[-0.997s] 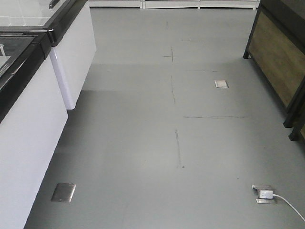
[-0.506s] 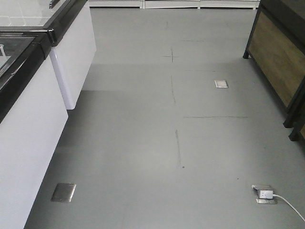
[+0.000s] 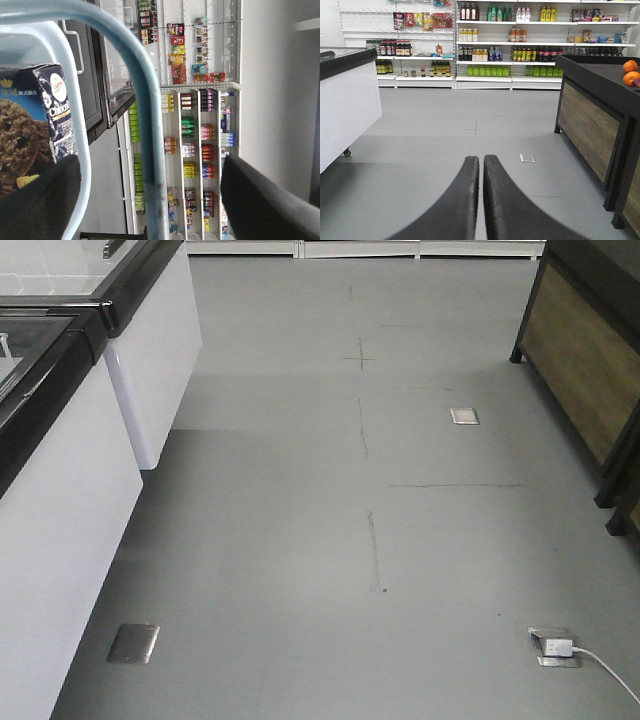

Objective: Left arm holds basket, right arm returns cookies

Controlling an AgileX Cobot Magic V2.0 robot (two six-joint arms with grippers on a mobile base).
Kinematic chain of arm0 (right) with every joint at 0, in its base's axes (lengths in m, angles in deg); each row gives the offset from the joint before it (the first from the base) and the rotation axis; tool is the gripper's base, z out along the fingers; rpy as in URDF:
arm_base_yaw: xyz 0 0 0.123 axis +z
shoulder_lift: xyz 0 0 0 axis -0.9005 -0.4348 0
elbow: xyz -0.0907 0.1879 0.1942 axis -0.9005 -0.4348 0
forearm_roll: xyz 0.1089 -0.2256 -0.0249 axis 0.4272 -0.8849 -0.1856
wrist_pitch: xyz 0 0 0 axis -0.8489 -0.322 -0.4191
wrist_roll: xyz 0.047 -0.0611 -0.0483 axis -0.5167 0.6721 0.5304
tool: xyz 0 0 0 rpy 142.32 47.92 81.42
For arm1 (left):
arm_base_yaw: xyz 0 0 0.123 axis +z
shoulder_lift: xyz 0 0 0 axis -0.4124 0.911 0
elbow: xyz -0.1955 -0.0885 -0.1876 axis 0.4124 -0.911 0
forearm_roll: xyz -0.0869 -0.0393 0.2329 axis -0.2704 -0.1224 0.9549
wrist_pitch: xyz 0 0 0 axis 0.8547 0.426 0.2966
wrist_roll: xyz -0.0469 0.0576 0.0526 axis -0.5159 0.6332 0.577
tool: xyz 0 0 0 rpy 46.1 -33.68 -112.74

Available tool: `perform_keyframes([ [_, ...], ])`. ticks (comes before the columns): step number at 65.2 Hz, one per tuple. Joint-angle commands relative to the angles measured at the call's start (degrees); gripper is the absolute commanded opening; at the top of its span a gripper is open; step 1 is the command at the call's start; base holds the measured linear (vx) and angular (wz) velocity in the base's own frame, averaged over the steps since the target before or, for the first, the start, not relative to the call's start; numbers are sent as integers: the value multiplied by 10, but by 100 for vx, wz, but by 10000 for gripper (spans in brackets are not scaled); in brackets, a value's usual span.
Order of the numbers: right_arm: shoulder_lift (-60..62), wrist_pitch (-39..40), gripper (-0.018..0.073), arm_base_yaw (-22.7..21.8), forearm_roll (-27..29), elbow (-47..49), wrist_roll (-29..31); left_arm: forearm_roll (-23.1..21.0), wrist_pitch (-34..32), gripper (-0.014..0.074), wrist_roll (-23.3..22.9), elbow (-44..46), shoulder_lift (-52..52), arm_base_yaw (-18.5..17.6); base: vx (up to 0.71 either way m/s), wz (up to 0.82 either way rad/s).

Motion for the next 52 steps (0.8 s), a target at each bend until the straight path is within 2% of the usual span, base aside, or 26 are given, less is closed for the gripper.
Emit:
perform_keyframes([
  [1, 7, 42, -6, -2, -4, -10, 0, -49, 18, 469, 12, 19, -28, -4, 0, 0],
  [8, 7, 42, -6, -2, -4, -10, 0, -75, 31, 319, 33, 19, -28, -4, 0, 0],
  [18, 7, 41, -6, -2, -4, -10, 0, -74, 47, -8, 34, 19, -30, -4, 0, 0],
  [28, 7, 42, -6, -2, -4, -10, 0, -86, 63, -6, 36, 19, -30, -4, 0, 0],
  [47, 7, 42, -6, -2, -4, -10, 0, -86, 47, -4, 24, 20, -55, -4, 0, 0],
  [52, 7, 42, -6, -2, -4, -10, 0, -86, 48, -4, 3, 20, -65, -8, 0, 0],
])
